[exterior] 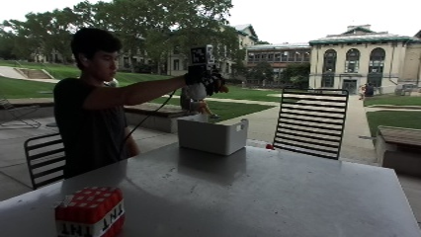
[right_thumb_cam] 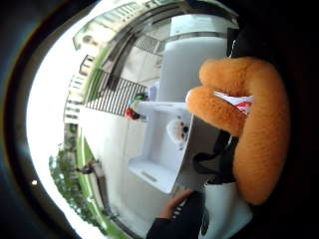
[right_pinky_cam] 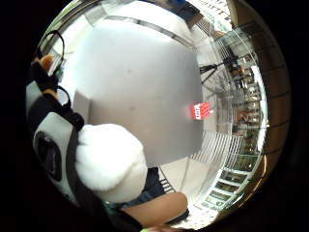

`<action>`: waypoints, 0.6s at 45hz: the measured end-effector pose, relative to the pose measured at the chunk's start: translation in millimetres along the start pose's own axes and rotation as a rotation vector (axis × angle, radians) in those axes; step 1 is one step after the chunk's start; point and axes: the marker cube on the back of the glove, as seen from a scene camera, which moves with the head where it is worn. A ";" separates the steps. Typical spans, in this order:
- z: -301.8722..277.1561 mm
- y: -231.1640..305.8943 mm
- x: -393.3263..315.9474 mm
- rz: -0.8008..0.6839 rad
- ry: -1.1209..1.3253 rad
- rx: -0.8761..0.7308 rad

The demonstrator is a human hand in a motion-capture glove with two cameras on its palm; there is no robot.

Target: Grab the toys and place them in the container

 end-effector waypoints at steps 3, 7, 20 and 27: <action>4.0 -17.7 9.8 0.059 0.007 -0.004; 4.9 -24.4 -17.7 0.072 -0.091 0.003; 35.1 -22.8 -71.6 -0.082 0.399 0.057; 43.4 -19.2 -107.7 -0.039 0.218 0.021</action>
